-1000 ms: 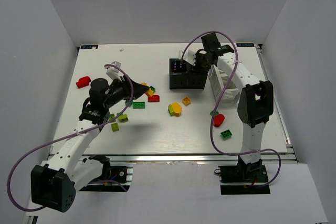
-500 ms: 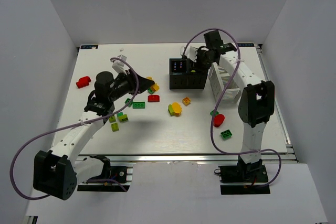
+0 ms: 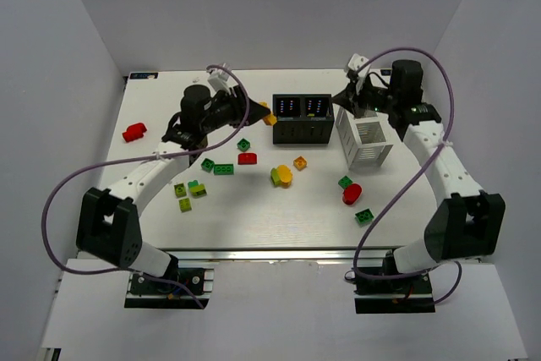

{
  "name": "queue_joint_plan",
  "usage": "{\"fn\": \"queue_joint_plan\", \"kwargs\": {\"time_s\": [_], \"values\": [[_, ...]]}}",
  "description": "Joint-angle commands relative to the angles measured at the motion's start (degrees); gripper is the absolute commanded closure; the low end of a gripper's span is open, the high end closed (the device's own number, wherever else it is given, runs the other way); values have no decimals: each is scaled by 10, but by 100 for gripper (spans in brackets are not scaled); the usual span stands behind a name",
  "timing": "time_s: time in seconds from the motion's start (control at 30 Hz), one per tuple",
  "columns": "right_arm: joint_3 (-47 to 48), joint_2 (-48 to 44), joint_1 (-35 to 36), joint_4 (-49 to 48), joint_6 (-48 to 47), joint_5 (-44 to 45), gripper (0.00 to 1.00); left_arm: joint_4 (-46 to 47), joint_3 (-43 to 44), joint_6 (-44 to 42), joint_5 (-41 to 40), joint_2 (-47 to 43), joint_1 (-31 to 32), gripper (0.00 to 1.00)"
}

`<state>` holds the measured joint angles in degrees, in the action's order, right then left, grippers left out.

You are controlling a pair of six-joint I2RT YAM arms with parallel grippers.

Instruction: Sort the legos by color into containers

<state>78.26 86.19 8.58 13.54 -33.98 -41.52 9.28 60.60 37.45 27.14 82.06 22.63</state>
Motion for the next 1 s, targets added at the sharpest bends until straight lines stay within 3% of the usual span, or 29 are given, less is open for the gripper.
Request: {"fn": "queue_joint_plan", "kwargs": {"time_s": [0.0,0.17,0.43,0.97], "values": [[-67,-34,12,-118,92,-113,100,13,57,-19,-19,41,14,83],[-127,-66,11,-163,143,-117,100,11,126,-22,-46,108,29,83],[-144,-85,7,-171,167,-121,100,-2,207,-35,-104,204,51,83],[-170,-97,-18,-188,194,-132,97,-51,307,-56,-179,310,60,74]]}}
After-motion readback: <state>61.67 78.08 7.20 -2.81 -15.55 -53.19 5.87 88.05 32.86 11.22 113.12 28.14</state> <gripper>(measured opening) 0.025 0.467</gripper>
